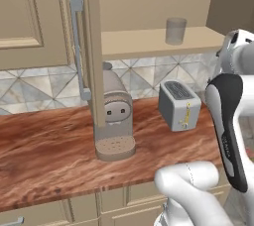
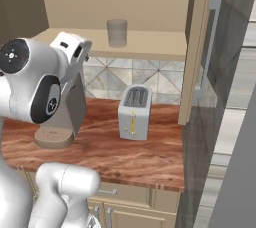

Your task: There is a bowl on the dining counter. Grab a lemon wedge from the fridge and place it in the bowl. Then get the liquor bottle and glass cup from the cabinet and place them next to the bowl.

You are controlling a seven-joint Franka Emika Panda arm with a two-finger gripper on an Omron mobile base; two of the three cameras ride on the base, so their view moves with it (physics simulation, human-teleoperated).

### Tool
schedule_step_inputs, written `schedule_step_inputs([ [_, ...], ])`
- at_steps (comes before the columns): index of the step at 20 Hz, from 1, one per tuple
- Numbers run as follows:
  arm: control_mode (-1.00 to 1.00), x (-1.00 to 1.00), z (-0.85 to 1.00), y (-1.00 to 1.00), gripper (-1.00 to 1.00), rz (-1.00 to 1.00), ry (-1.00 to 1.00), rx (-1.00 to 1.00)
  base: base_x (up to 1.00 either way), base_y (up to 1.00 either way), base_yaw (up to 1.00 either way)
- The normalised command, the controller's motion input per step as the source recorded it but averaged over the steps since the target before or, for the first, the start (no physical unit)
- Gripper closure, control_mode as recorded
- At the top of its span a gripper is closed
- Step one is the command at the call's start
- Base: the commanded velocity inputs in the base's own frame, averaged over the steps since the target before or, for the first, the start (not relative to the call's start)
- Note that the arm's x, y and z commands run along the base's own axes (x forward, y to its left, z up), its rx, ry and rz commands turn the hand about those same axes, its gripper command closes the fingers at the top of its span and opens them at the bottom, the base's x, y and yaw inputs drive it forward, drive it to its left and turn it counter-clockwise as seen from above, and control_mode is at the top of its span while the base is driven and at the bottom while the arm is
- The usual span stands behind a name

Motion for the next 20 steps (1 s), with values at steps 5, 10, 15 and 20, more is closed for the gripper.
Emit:
schedule_step_inputs([
  [5, -1.0, 0.0, 0.15, -0.1, -1.0, 0.11, -0.27, -0.31, 0.0, 0.0, 0.0],
  [10, -1.0, 0.0, 0.25, -0.17, -1.0, 0.03, -0.09, -0.21, 0.0, 0.0, 0.0],
  [15, -1.0, 0.0, 0.21, -0.06, -1.0, 0.05, 0.0, -0.17, 0.0, 0.0, 0.0],
  [20, -1.0, 0.07, 0.24, -0.04, -1.0, 0.07, 0.0, -0.18, 0.0, 0.0, 0.0],
])
